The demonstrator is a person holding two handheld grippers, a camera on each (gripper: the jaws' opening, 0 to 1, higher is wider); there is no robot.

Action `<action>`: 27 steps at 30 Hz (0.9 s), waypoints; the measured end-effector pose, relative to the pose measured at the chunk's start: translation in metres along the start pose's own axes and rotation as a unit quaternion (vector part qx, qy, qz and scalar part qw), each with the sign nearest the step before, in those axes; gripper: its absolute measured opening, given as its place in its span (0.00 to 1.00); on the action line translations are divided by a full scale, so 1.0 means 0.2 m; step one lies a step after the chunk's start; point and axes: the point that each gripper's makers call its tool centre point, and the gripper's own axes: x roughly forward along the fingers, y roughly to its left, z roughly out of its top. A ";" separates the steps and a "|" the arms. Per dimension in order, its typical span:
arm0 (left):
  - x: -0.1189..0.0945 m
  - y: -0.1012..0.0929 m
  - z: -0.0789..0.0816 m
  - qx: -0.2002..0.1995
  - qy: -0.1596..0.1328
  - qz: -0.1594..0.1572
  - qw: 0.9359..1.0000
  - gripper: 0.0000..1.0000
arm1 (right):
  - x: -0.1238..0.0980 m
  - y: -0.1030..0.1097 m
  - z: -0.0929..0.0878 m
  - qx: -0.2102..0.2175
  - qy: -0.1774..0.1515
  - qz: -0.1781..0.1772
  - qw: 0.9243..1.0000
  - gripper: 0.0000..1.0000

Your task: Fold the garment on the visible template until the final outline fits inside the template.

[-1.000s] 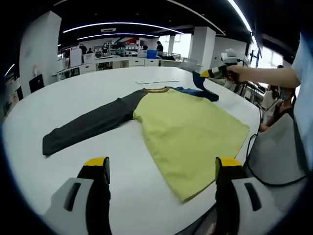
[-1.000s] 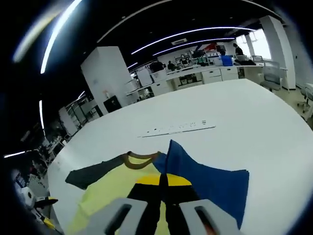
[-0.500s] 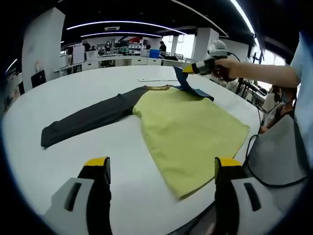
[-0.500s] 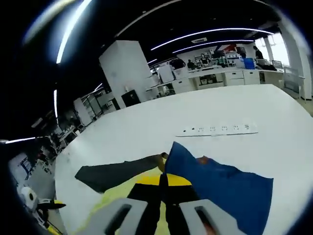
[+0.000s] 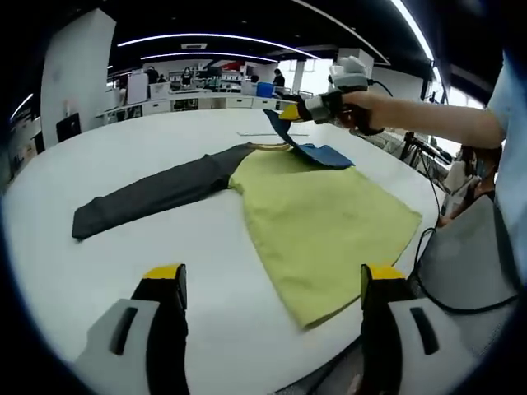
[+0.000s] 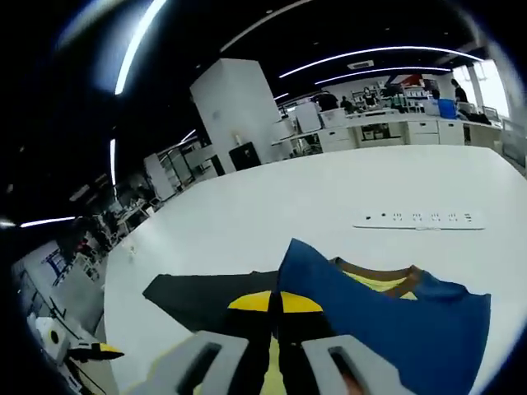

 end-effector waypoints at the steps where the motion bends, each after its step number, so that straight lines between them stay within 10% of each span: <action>1: 0.00 0.00 0.00 -0.001 -0.001 0.000 1.000 0.84 | 0.01 0.01 0.00 -0.002 0.001 0.002 1.000 0.00; 14: -0.01 0.02 -0.01 -0.011 -0.002 0.005 1.000 0.84 | 0.21 0.08 -0.31 -0.019 0.076 0.007 0.997 0.00; 27: -0.01 0.02 -0.04 -0.019 0.003 0.009 1.000 0.84 | 0.26 0.06 -0.39 -0.008 0.095 0.006 0.995 0.00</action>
